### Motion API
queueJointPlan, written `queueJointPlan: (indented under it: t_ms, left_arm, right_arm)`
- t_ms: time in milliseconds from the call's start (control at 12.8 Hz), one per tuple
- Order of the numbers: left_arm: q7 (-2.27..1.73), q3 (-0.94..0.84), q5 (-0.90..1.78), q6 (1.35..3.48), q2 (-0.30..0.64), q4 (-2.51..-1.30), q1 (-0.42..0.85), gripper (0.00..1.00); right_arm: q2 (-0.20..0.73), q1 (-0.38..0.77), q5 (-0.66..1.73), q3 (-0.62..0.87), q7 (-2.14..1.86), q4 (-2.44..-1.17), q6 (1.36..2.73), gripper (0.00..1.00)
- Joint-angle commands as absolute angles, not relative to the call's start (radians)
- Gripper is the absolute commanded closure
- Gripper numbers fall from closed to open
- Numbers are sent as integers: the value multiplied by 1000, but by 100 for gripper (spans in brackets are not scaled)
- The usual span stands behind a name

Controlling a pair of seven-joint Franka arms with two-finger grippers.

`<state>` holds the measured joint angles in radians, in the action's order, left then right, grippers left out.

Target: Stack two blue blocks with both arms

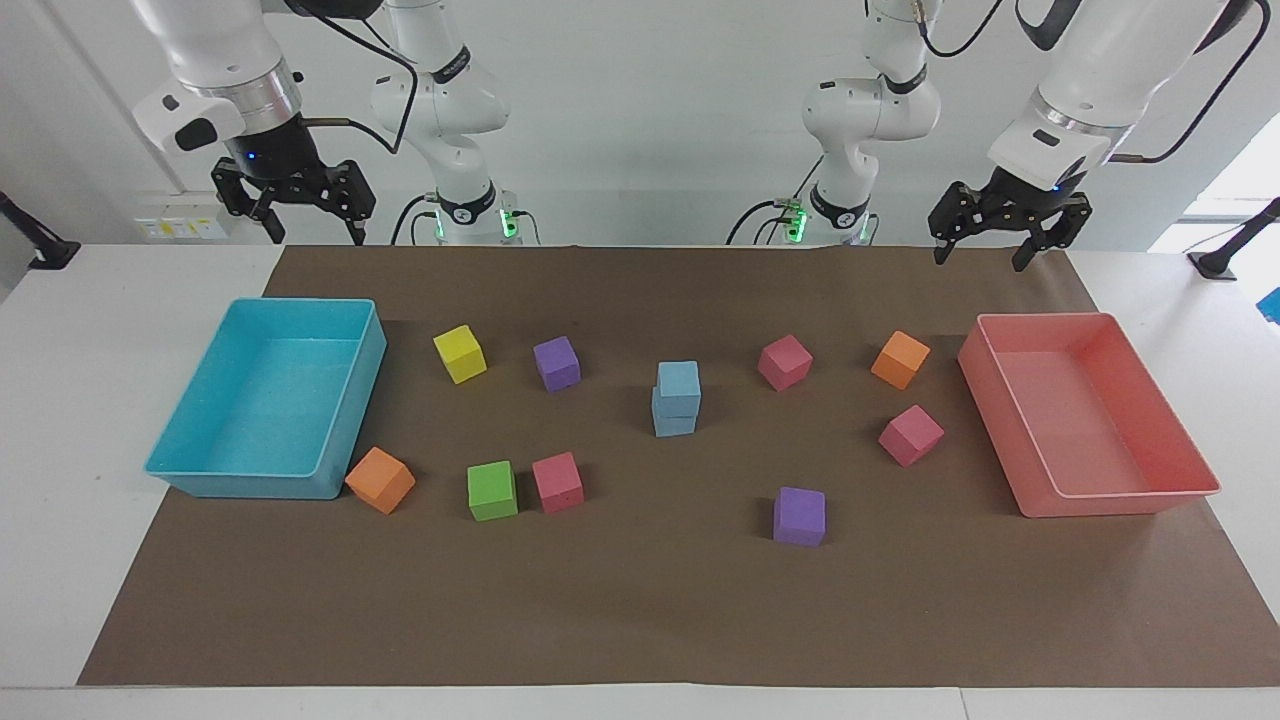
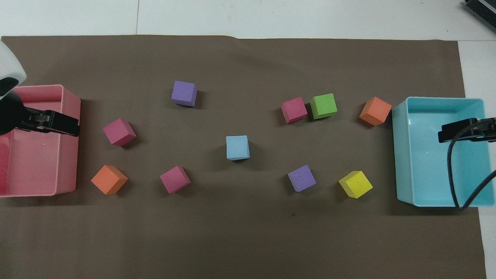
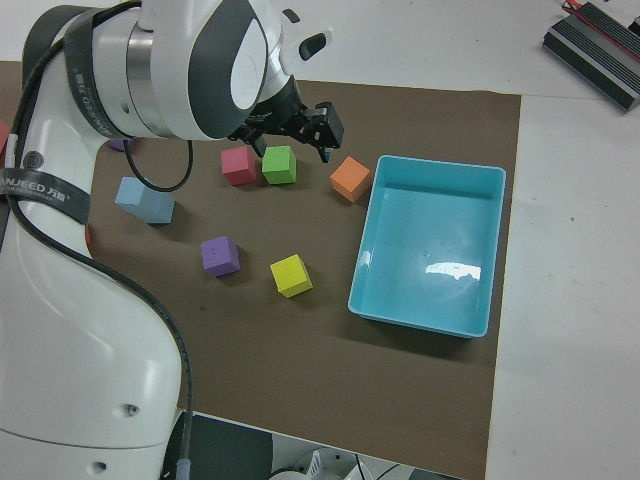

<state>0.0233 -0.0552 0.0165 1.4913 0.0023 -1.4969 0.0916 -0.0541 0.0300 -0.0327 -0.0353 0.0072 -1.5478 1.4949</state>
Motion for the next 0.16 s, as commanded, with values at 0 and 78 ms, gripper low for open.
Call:
queueJointPlan:
  t_ms: [0,78]
  left_arm:
    - [35,-63,6,1463,0,-1480,84,0]
    - [35,-63,6,1463,0,-1480,84,0]
  right_arm:
    - [-70,32,-44,-32,23,-1551,1485,0]
    - [-71,32,-43,-34,23,-1552,1486,0]
